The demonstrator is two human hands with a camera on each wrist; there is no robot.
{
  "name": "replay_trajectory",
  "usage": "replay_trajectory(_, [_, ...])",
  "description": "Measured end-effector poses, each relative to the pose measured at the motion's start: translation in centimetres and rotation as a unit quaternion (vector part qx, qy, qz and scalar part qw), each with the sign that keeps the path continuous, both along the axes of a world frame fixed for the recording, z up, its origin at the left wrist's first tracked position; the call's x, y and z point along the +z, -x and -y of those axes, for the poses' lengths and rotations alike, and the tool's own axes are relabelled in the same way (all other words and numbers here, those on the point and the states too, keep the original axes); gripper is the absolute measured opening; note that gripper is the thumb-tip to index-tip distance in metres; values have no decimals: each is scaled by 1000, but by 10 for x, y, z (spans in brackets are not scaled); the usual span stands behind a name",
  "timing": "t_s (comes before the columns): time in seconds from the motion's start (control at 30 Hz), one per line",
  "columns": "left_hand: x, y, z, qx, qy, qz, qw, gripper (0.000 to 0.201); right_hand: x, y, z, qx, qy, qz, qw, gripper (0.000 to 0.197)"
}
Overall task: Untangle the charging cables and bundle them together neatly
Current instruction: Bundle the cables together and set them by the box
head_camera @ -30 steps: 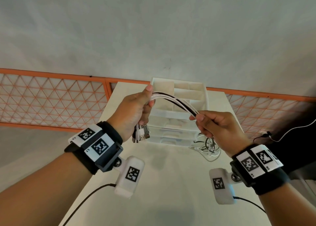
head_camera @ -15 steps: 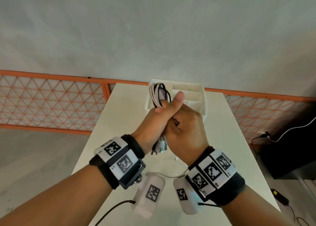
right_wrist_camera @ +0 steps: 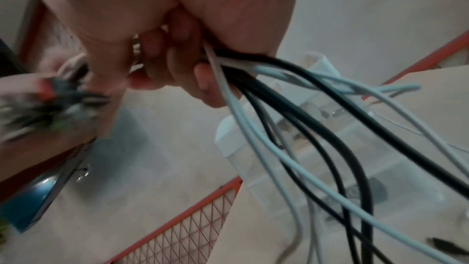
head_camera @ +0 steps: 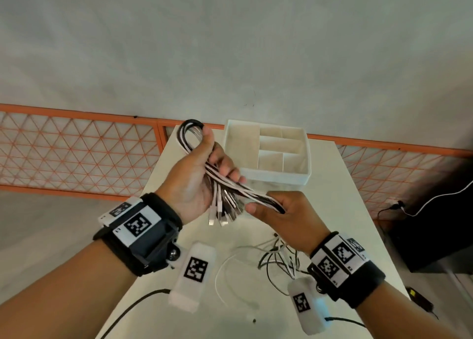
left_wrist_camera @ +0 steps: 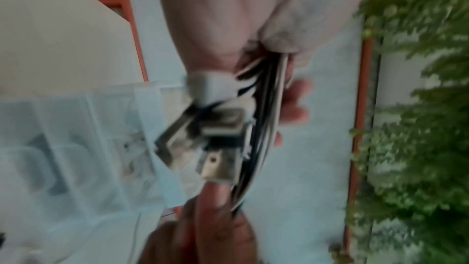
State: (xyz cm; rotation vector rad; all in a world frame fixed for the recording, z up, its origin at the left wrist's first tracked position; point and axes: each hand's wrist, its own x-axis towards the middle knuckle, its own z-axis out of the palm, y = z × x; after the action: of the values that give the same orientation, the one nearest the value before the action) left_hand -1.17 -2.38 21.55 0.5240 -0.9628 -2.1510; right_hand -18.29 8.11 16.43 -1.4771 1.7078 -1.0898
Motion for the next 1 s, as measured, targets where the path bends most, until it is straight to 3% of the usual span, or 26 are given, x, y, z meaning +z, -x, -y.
replay_trajectory(0.1, [-3, -5, -6, -43, 36, 104, 993, 49, 4, 7, -2, 50, -71, -32, 996, 51])
replay_trajectory(0.17, [-1, -11, -7, -64, 112, 216, 968, 44, 10, 16, -3, 69, -100, -54, 991, 49])
replay_trajectory(0.23, [0, -14, -9, -101, 212, 346, 908, 38, 18, 24, -1, 50, -107, -81, 990, 50])
replay_trajectory(0.3, [-3, -11, -14, -155, 300, 464, 819, 41, 29, 24, 5, 37, -102, -130, 986, 44])
replay_trajectory(0.37, [-11, -2, -19, -192, 380, 533, 731, 44, 40, 18, 11, 41, -88, -171, 980, 36])
replay_trajectory(0.4, [-14, 1, -20, -194, 410, 550, 701, 39, 45, 14, 13, 44, -83, -189, 977, 34])
replay_trajectory(0.47, [-19, 5, -18, -167, 428, 573, 679, 25, 48, 12, 14, 38, -66, -191, 979, 30])
replay_trajectory(0.53, [-22, 2, -13, -126, 412, 586, 686, 25, 50, 16, 13, 22, -46, -162, 985, 26])
replay_trajectory(0.7, [-20, -12, 4, -16, 386, 537, 750, 32, 51, 42, 3, 12, -19, -81, 996, 23])
replay_trajectory(0.73, [-19, -14, 5, -5, 375, 512, 773, 32, 48, 43, 1, 16, -16, -78, 997, 23])
replay_trajectory(0.83, [-19, -11, 0, -17, 241, 371, 897, 40, 38, 31, -1, -6, 55, -46, 997, 30])
replay_trajectory(0.87, [-19, -8, -5, -24, 193, 322, 927, 43, 35, 24, 0, -26, 88, -24, 995, 26])
replay_trajectory(1.0, [-20, 2, -19, -47, 141, 245, 958, 73, 33, -9, 4, -48, 199, 26, 978, 19])
